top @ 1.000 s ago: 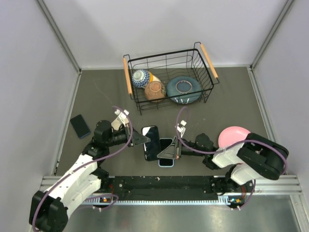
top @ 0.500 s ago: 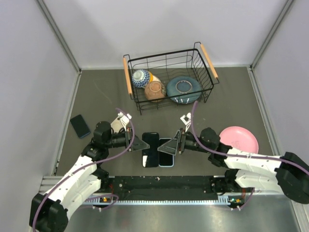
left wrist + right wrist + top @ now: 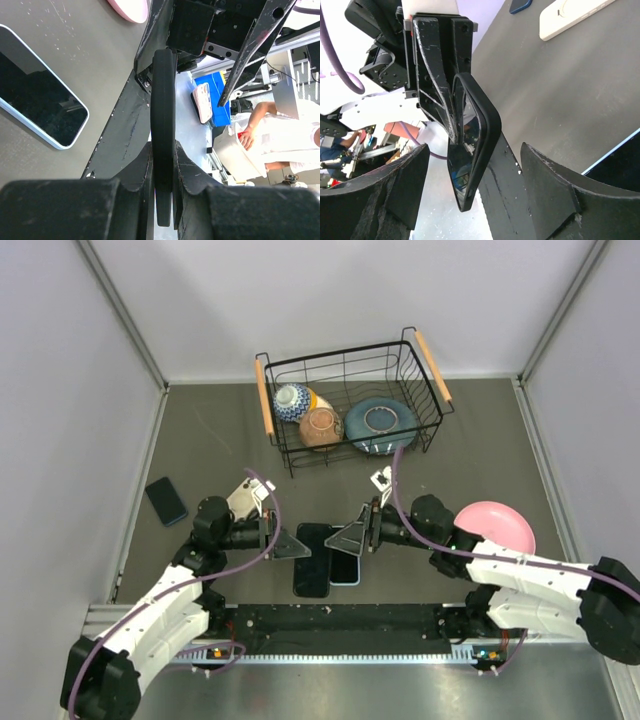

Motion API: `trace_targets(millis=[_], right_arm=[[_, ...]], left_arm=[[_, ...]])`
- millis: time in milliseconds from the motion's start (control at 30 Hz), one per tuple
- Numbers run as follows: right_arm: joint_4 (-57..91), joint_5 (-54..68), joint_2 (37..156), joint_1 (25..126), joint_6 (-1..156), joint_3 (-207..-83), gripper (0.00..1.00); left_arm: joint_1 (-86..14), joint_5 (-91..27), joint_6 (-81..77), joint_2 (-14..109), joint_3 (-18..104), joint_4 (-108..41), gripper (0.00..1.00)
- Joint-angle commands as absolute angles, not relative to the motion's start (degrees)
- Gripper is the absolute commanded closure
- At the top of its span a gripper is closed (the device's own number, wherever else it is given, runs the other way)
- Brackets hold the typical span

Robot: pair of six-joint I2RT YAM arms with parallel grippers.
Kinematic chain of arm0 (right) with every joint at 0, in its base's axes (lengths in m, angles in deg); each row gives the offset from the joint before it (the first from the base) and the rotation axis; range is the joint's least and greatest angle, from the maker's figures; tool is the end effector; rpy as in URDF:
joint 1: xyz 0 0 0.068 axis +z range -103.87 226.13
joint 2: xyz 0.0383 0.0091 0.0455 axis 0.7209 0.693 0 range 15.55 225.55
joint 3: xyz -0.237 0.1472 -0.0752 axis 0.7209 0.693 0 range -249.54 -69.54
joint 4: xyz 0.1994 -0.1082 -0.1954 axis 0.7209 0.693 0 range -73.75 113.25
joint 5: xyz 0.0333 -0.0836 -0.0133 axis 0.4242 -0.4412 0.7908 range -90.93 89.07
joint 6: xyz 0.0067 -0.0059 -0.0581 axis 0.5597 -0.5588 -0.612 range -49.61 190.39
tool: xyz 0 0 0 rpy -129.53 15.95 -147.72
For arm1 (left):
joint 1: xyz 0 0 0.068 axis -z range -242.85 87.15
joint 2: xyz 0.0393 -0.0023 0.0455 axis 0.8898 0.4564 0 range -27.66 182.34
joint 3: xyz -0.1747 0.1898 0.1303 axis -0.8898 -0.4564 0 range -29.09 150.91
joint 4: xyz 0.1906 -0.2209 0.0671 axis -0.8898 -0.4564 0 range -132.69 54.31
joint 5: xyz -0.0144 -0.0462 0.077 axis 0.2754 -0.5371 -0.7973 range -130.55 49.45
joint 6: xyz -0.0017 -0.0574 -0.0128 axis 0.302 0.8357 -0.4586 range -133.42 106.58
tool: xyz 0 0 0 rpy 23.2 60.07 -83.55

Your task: Put the phone into the phone case

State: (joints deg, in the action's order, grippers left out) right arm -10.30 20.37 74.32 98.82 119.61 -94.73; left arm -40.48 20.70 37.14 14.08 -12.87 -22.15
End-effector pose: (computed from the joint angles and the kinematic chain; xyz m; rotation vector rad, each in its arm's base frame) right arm 0.1442 0.2147 0.2318 -0.3835 1.9409 1.5716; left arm 0.1579 -0.1054 0.2121 0.4141 2.0307 -1.7894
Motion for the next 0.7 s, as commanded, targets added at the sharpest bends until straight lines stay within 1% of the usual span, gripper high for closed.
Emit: trace_targets(millis=[0,67,167,233,267,333,367,433,467,500,667], right_arm=[[-13.9,21.3,75.14,98.34,118.12,-98.54,0.3],[-13.55,21.3,75.93,98.34,118.12,-99.5,0.33],[-13.02,21.57,76.98,98.34,117.85,-101.35,0.4],[-13.54,21.48,77.43,98.42,117.68,-101.97,0.47],[-13.72,21.39,77.95,98.34,117.68,-102.32,0.53],[-14.51,21.22,78.48,98.34,117.77,-102.59,0.6],[-14.69,21.22,78.83,98.34,117.68,-102.93,0.74],[-14.6,21.22,78.92,98.34,117.77,-103.2,0.87],[-13.9,20.26,78.66,98.34,117.59,-103.55,0.97],[-12.94,19.73,78.4,98.42,117.16,-103.81,1.0],[-6.01,16.48,77.34,99.65,114.08,-106.54,1.0]], left_arm=[[-39.91,23.17,38.52,13.82,-13.1,-16.27,1.0],[-39.82,23.08,38.7,14.26,-12.84,-16.09,1.0],[-39.73,23.0,38.87,14.44,-12.48,-16.27,1.0],[-39.73,23.08,38.7,14.62,-12.4,-16.88,1.0],[-39.73,22.91,38.7,14.62,-12.39,-17.32,1.0],[-39.73,21.6,37.82,14.88,-12.13,-19.07,1.0],[-39.73,20.89,37.56,14.88,-12.13,-20.91,1.0],[-39.73,19.48,37.73,14.71,-12.13,-22.23,1.0],[-39.73,18.78,36.77,14.71,-11.87,-23.72,1.0],[-39.73,16.86,35.89,14.79,-11.35,-26.17,1.0],[-39.73,13.16,33.34,16.11,-8.88,-32.95,1.0]])
